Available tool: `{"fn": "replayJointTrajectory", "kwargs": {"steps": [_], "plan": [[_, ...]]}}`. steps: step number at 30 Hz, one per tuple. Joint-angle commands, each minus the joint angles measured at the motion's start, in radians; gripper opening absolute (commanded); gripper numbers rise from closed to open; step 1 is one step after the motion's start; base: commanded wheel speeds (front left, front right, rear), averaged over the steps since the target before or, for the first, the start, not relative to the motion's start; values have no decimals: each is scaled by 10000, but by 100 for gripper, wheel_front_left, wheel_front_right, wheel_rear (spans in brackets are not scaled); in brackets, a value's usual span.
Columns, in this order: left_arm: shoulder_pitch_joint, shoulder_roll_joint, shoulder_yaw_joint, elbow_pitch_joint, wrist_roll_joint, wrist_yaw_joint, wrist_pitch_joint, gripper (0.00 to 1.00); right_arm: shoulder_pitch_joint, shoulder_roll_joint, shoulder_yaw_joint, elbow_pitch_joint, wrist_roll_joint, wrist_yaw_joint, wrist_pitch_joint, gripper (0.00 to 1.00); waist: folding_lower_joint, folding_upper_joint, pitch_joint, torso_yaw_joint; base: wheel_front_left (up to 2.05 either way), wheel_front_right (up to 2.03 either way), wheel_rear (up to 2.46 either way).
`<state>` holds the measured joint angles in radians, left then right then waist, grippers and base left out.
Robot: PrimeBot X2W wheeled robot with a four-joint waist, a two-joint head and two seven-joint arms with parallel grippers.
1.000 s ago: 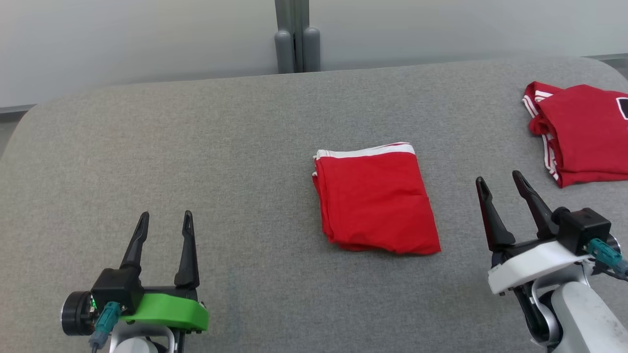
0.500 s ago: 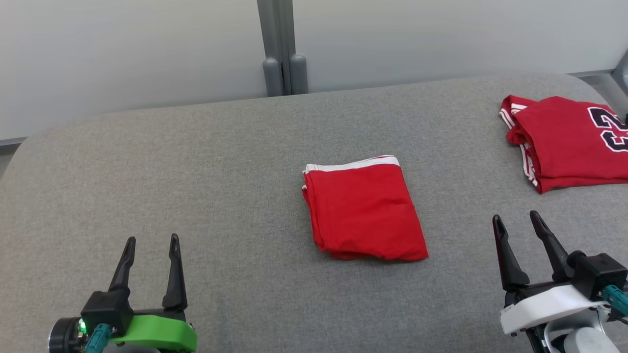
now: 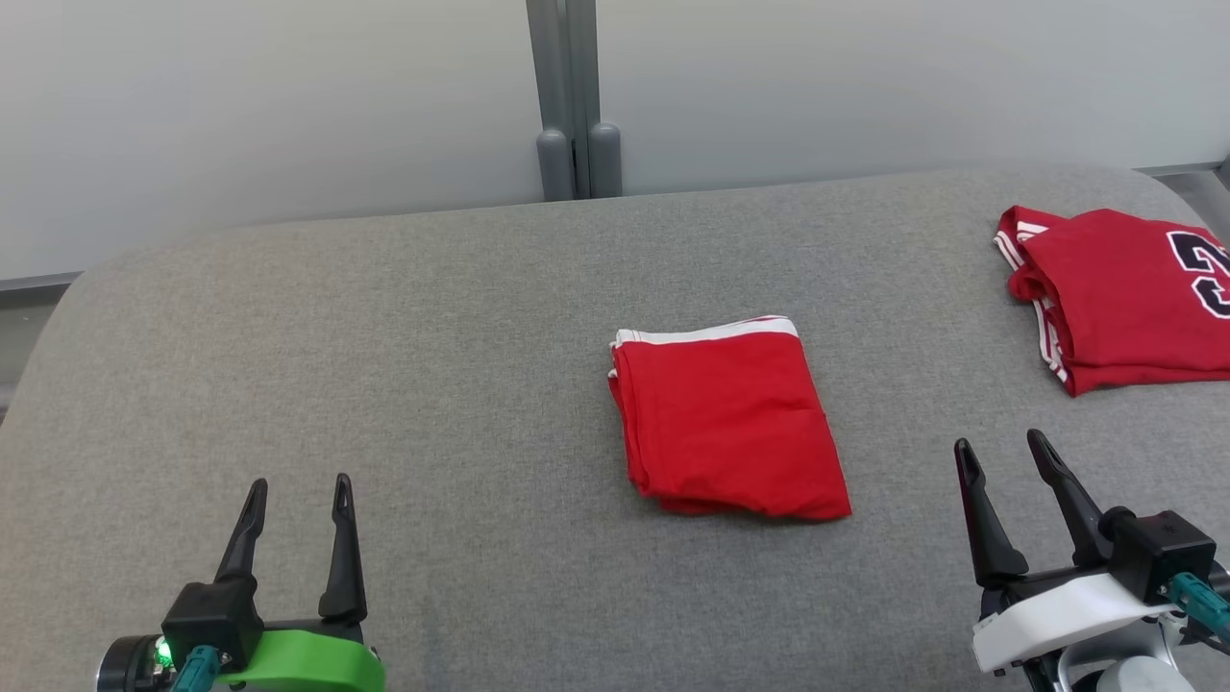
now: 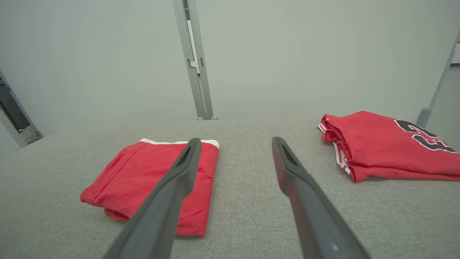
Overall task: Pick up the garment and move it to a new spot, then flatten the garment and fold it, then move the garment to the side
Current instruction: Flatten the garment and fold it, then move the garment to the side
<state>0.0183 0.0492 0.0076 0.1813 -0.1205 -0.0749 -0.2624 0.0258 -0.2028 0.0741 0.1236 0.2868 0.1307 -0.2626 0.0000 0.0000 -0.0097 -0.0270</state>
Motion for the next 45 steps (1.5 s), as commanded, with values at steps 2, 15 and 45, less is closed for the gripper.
{"fn": "replayJointTrajectory", "kwargs": {"steps": [2,15,45], "plan": [[128,30,28,28,75,-44,-27,100,55,-24,11,44,-43,-3,-28,100,0,0,-47,55,0,0,0],[94,30,-10,63,128,-111,-27,100,-46,25,151,253,18,-3,-28,100,0,0,-114,72,0,0,0],[66,30,14,96,187,-123,-27,100,-276,82,349,477,74,-3,-28,100,0,0,-68,157,0,0,0]]}}
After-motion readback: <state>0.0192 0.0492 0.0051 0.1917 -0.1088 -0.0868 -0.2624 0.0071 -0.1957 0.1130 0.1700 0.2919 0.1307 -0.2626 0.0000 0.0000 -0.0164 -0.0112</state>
